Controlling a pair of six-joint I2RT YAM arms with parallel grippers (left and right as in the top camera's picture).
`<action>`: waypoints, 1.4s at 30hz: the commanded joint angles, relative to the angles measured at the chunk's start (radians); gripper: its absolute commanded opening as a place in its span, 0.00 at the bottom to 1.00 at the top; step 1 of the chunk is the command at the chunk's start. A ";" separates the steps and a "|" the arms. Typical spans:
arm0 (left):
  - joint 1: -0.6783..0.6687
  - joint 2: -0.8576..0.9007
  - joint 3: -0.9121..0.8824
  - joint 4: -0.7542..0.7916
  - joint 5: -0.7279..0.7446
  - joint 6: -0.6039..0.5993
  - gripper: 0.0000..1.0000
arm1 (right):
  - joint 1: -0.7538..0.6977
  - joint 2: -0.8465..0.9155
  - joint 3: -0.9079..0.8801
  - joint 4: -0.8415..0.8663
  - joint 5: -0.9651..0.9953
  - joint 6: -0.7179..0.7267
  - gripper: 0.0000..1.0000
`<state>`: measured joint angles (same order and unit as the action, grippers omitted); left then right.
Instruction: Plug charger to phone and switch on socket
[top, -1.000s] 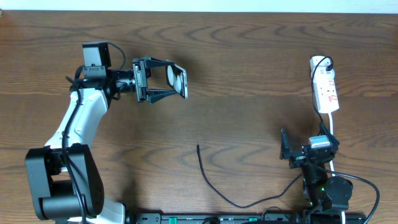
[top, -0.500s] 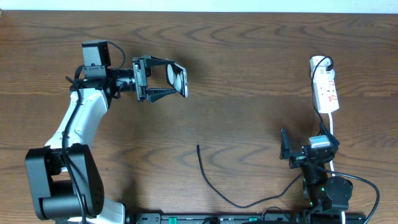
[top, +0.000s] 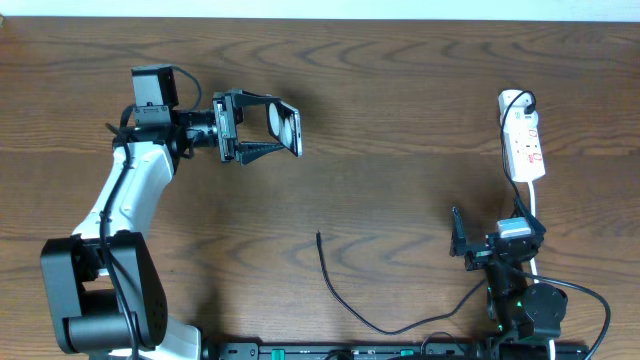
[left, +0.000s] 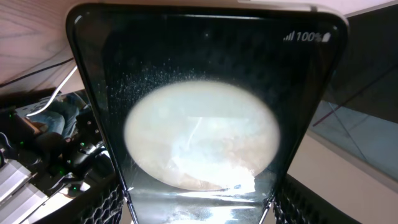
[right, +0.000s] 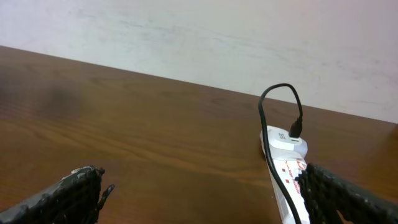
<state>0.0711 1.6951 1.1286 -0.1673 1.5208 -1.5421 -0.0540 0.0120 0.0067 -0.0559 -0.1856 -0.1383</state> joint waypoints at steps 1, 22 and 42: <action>0.003 -0.024 0.028 0.005 0.050 -0.009 0.07 | 0.001 -0.006 -0.001 -0.005 0.003 0.014 0.99; 0.003 -0.024 0.028 0.005 0.050 -0.027 0.07 | 0.001 -0.006 -0.001 -0.005 0.003 0.014 0.99; 0.003 -0.024 0.028 0.006 0.050 -0.023 0.07 | 0.001 -0.006 -0.001 -0.005 0.003 0.014 0.99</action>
<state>0.0711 1.6951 1.1286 -0.1673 1.5208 -1.5673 -0.0540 0.0120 0.0067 -0.0559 -0.1856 -0.1383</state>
